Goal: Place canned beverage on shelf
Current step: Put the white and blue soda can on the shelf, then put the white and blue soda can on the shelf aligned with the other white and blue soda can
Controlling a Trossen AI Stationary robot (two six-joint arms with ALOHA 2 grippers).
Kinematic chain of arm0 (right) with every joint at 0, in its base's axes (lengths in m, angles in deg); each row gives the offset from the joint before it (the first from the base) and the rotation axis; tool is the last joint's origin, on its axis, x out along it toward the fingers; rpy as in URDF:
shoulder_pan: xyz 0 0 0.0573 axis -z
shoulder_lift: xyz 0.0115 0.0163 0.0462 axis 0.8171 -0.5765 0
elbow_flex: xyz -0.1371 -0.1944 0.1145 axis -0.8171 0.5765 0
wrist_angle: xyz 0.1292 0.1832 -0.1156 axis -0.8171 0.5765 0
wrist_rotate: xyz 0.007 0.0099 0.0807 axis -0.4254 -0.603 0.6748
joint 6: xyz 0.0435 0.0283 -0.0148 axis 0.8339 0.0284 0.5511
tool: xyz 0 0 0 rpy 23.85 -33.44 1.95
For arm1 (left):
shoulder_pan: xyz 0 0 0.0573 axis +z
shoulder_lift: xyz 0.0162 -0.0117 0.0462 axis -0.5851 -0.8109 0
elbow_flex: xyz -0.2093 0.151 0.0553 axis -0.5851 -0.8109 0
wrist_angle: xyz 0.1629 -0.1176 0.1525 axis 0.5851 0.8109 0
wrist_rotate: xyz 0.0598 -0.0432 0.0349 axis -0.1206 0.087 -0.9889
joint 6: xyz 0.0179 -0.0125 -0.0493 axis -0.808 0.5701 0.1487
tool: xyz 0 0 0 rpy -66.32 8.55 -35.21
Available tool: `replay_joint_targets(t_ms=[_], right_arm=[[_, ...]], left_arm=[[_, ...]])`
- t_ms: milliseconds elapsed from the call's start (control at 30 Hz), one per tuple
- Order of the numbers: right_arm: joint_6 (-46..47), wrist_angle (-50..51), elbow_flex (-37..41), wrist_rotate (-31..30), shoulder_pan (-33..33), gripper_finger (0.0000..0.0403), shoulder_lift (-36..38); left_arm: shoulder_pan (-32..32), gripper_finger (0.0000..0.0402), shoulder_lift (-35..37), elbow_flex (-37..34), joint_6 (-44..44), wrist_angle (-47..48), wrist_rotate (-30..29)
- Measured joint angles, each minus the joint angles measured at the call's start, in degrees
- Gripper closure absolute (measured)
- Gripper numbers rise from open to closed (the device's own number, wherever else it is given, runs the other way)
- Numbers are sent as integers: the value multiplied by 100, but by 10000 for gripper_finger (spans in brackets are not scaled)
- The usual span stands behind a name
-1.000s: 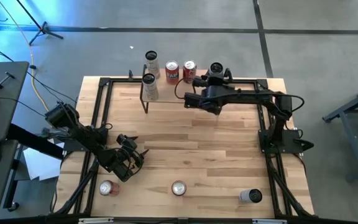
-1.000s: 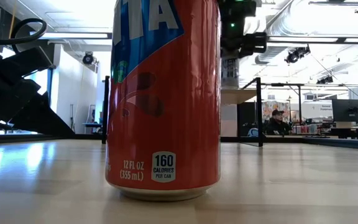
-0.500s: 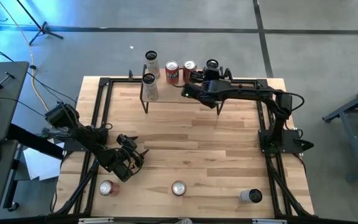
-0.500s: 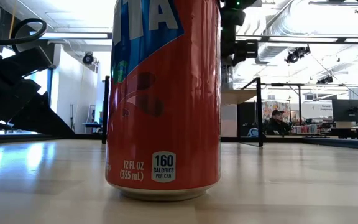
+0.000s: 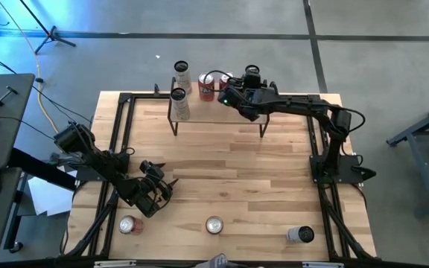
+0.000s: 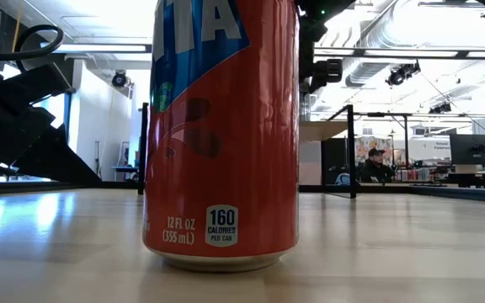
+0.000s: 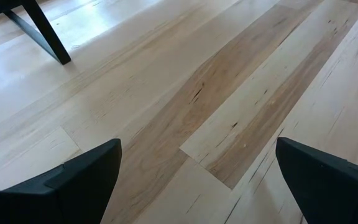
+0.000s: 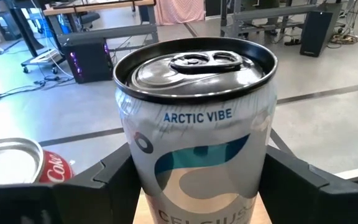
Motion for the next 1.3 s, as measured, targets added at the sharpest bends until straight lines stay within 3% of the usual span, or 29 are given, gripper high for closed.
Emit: replay_joint_targets(t_ms=[433, 667, 1000, 1300], right_arm=[[-159, 28, 0, 62, -6, 105, 0], [-199, 27, 3, -24, -87, 101, 10], [-521, 401, 4, -31, -353, 98, 632], [148, 1053, 9, -6, -581, 14, 824]], left_arm=[[2, 2, 1, 0, 0, 0, 0], [2, 2, 2, 0, 0, 0, -2], [0, 2, 2, 0, 0, -1, -1], [1, 2, 0, 0, 29, -3, 16]])
